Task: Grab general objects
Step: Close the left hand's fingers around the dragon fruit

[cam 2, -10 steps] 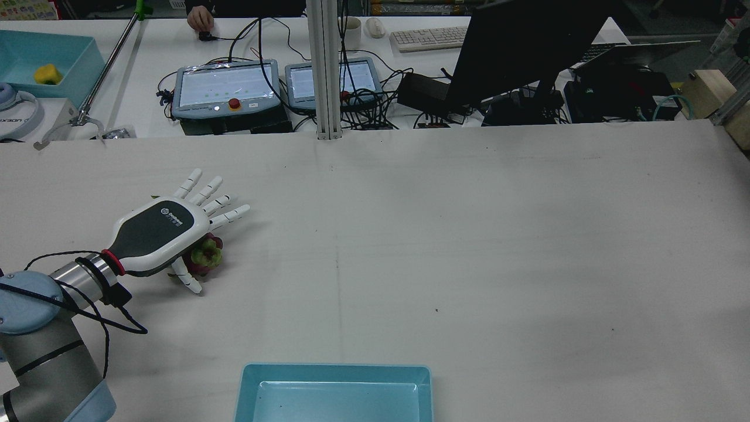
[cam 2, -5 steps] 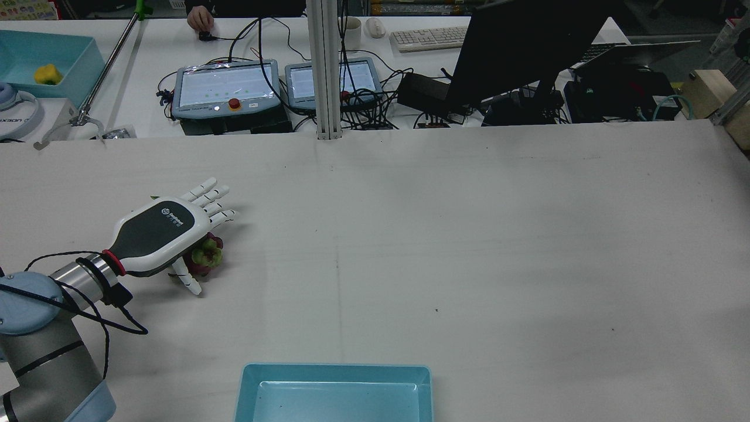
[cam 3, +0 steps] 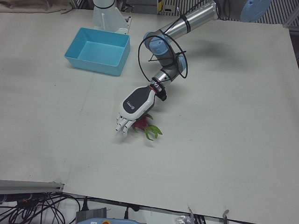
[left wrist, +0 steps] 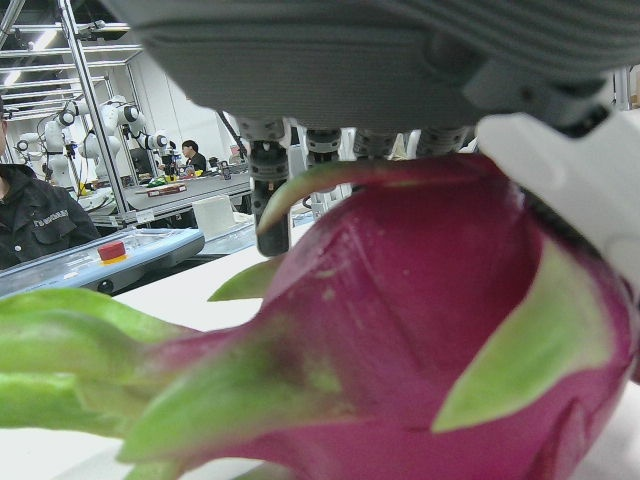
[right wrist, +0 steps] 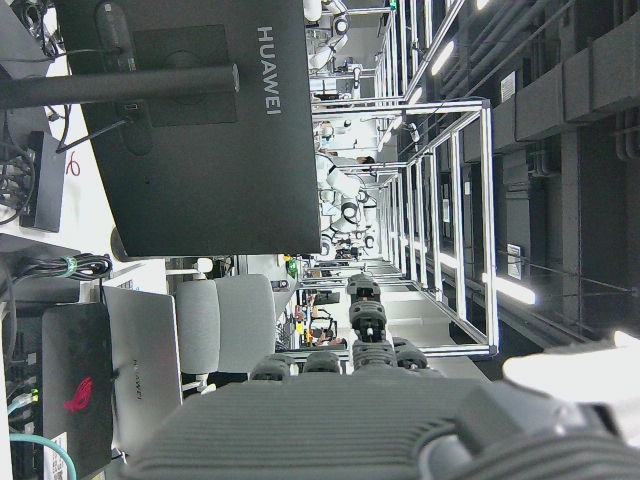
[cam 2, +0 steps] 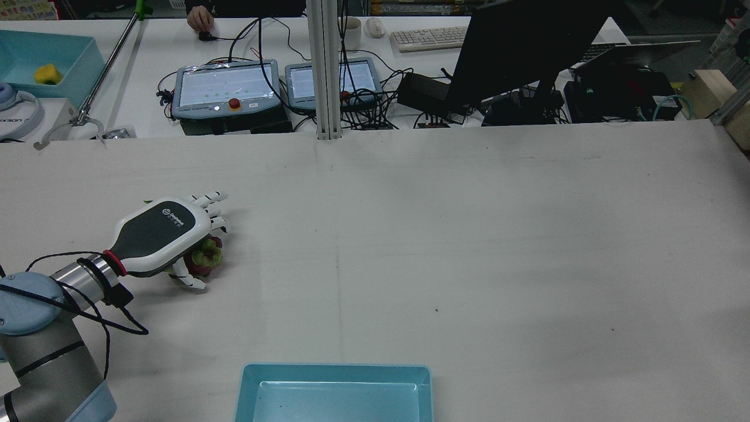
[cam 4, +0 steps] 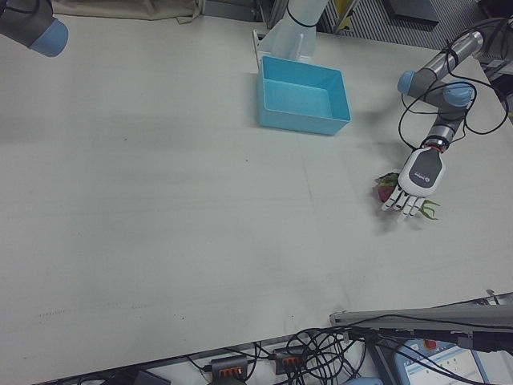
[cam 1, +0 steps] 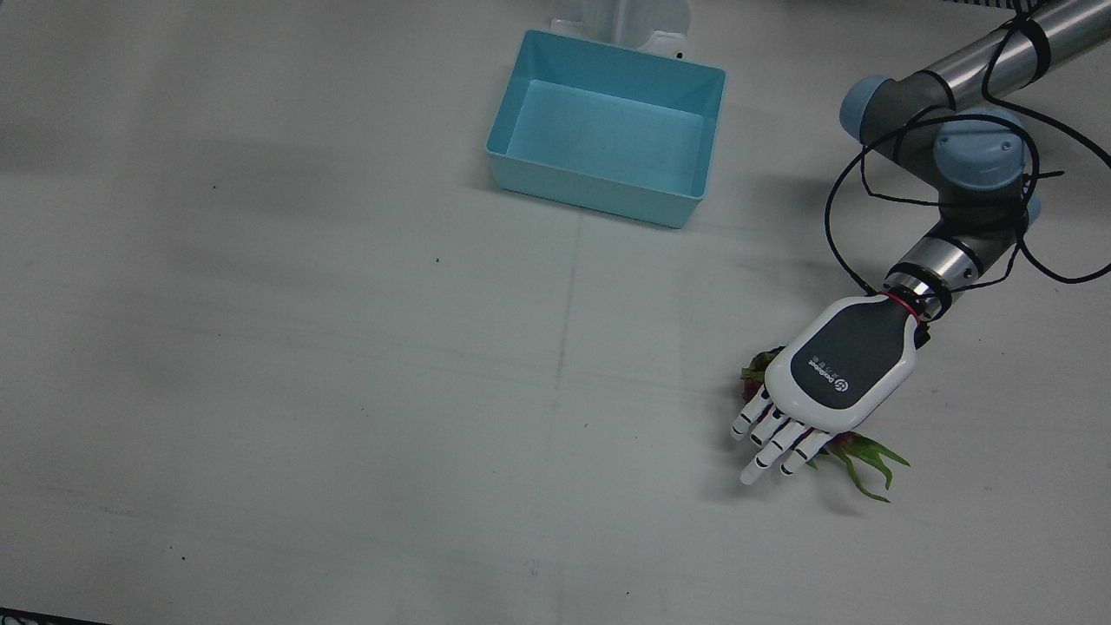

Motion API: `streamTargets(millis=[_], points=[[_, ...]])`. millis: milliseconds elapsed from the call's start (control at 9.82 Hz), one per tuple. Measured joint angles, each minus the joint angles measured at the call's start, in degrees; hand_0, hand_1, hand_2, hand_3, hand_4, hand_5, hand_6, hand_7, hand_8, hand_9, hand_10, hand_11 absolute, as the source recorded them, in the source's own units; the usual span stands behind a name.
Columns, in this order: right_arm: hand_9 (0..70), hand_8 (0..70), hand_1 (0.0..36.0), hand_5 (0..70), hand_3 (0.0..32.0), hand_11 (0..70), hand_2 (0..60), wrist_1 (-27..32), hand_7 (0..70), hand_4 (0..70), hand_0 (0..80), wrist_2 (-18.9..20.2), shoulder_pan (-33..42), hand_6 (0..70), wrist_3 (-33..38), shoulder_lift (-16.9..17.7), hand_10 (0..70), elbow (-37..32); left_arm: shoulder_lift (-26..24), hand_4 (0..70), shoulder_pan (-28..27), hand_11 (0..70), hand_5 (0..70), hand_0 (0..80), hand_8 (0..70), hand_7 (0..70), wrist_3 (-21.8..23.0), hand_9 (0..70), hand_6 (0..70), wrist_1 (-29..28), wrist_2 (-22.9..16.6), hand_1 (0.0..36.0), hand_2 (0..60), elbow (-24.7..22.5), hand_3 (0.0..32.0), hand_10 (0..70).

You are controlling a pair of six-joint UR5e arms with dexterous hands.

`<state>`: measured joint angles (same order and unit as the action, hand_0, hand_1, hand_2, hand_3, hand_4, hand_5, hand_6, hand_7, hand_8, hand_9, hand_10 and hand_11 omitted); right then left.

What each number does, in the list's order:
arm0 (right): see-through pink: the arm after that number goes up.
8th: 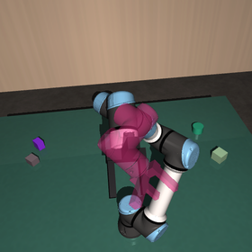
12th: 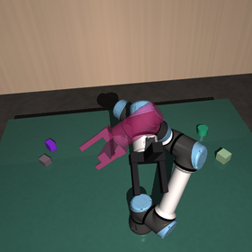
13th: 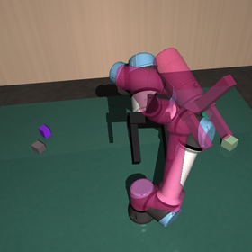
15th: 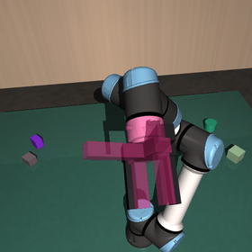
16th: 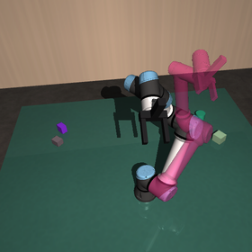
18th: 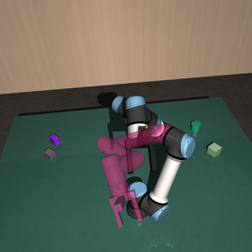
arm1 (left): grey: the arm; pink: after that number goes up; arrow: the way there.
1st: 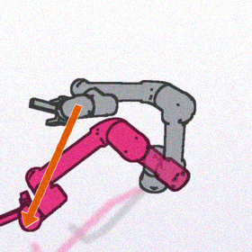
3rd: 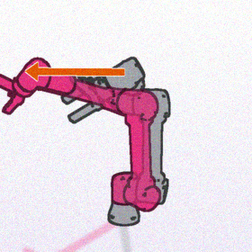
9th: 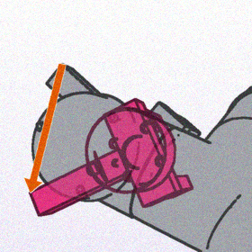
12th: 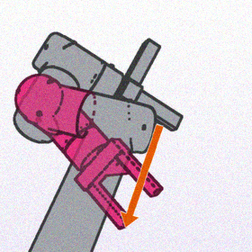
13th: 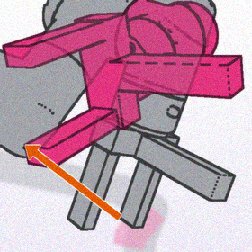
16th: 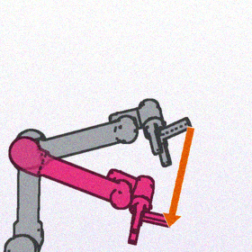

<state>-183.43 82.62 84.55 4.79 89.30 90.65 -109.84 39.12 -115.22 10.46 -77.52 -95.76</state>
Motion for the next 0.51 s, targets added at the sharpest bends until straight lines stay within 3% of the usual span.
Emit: streamTargets(millis=[306,407,509], points=[[0.0,0.0,0.0,0.0,0.0,0.0,0.0,0.00,0.0,0.0,0.0,0.00,0.00,0.0,0.00,0.00,0.0,0.00,-0.01,31.6,0.01,46.0,35.8,51.5,15.6,70.0,0.00,28.6,37.1,0.00,0.00,18.2,25.3,0.00,0.0,31.3],[0.0,0.0,0.0,0.0,0.0,0.0,0.0,0.00,0.0,0.0,0.0,0.00,0.00,0.0,0.02,0.00,0.0,0.01,-0.02,31.7,0.01,48.8,36.8,48.1,22.8,70.0,0.02,27.4,37.6,0.00,0.00,11.5,17.9,-0.01,0.0,34.1],[0.0,0.0,0.0,0.0,0.0,0.0,0.0,0.00,0.0,0.0,0.0,0.00,0.00,0.0,0.03,0.00,0.0,0.00,-0.02,30.1,0.01,56.4,38.5,46.3,27.5,70.0,0.05,26.3,37.6,0.00,0.00,6.7,13.6,-0.03,0.0,40.2]])
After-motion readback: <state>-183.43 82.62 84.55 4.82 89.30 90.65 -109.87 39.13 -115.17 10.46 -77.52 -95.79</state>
